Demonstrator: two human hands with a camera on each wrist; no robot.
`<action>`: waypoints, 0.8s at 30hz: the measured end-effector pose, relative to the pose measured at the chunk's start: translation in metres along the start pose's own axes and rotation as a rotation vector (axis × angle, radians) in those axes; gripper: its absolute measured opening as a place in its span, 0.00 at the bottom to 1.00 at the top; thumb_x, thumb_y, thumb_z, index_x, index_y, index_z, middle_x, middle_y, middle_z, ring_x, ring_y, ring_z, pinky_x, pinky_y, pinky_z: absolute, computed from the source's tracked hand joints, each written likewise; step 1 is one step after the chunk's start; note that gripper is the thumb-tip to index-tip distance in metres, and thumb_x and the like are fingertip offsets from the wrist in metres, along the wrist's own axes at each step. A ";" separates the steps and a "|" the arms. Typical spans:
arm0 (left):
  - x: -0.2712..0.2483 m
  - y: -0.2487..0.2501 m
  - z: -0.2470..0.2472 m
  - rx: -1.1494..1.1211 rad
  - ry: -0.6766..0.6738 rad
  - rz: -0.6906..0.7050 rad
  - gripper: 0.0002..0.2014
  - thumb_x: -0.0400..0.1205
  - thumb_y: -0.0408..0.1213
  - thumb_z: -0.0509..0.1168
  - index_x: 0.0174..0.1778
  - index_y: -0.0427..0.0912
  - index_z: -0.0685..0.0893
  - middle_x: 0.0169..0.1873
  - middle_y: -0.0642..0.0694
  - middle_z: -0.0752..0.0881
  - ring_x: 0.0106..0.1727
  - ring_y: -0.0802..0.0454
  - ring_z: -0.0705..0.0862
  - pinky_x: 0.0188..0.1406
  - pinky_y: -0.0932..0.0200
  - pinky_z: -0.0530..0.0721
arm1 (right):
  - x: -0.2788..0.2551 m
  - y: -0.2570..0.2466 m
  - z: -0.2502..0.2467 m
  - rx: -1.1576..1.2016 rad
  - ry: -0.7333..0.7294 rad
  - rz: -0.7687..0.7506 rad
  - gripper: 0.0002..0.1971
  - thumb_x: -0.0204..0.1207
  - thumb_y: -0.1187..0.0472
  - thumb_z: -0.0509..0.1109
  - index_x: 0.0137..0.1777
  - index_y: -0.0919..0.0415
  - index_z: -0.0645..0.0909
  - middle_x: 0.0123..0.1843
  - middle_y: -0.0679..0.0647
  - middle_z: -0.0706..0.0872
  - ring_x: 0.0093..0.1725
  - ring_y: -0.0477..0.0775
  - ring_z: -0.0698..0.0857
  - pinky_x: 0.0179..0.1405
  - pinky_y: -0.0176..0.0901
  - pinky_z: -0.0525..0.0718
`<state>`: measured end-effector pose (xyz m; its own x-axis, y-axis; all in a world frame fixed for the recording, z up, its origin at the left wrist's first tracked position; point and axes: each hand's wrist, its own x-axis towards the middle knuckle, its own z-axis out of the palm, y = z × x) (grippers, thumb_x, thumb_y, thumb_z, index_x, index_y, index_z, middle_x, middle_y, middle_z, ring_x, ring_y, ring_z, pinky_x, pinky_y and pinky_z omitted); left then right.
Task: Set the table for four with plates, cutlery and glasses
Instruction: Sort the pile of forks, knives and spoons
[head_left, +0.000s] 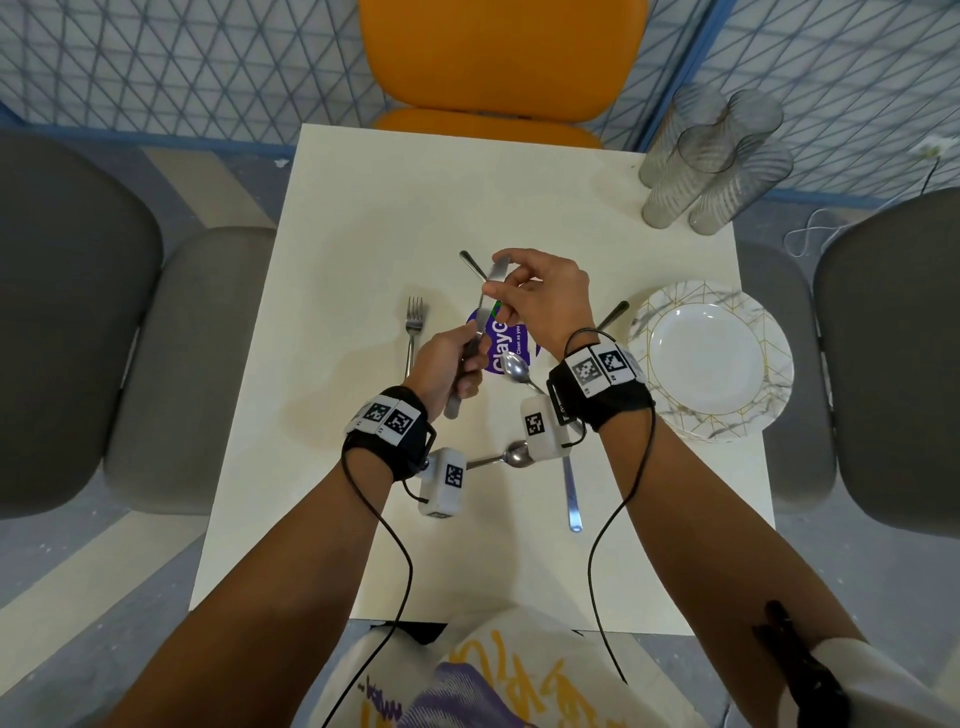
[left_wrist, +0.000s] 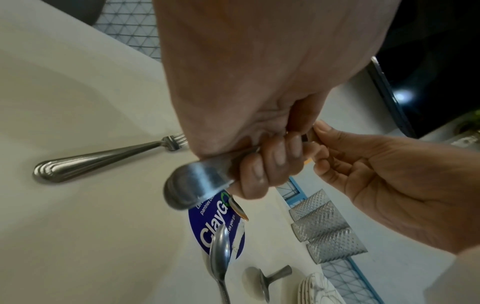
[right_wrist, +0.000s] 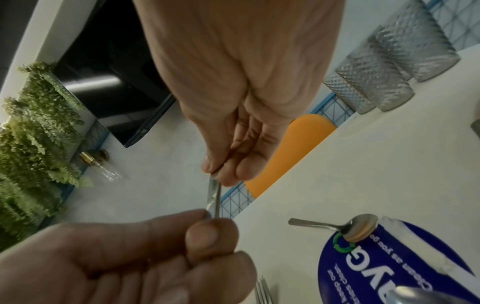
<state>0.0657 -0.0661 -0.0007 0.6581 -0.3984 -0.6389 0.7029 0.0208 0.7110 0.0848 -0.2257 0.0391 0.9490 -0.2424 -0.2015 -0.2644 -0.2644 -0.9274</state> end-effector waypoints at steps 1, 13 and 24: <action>0.000 0.000 0.001 0.011 0.002 -0.002 0.20 0.93 0.48 0.52 0.36 0.45 0.75 0.27 0.50 0.66 0.24 0.54 0.60 0.23 0.61 0.59 | 0.001 -0.001 -0.003 -0.007 -0.018 -0.004 0.16 0.70 0.62 0.84 0.58 0.57 0.89 0.32 0.50 0.88 0.29 0.56 0.90 0.42 0.57 0.93; 0.010 -0.006 -0.007 -0.102 0.134 -0.012 0.23 0.93 0.50 0.52 0.31 0.48 0.69 0.24 0.52 0.65 0.22 0.56 0.59 0.24 0.60 0.55 | 0.006 0.043 -0.062 -0.116 0.003 0.077 0.07 0.82 0.64 0.69 0.55 0.57 0.87 0.39 0.56 0.92 0.31 0.53 0.88 0.30 0.45 0.85; 0.022 -0.028 0.001 -0.105 0.179 -0.066 0.23 0.90 0.58 0.57 0.33 0.47 0.75 0.24 0.52 0.68 0.21 0.55 0.61 0.25 0.59 0.58 | -0.035 0.119 -0.072 -0.486 -0.101 0.270 0.05 0.79 0.64 0.72 0.50 0.60 0.89 0.45 0.58 0.92 0.36 0.51 0.89 0.36 0.36 0.89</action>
<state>0.0605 -0.0766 -0.0343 0.6404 -0.2333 -0.7317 0.7642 0.0991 0.6373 0.0077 -0.3161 -0.0416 0.8419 -0.2772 -0.4630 -0.5265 -0.6104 -0.5918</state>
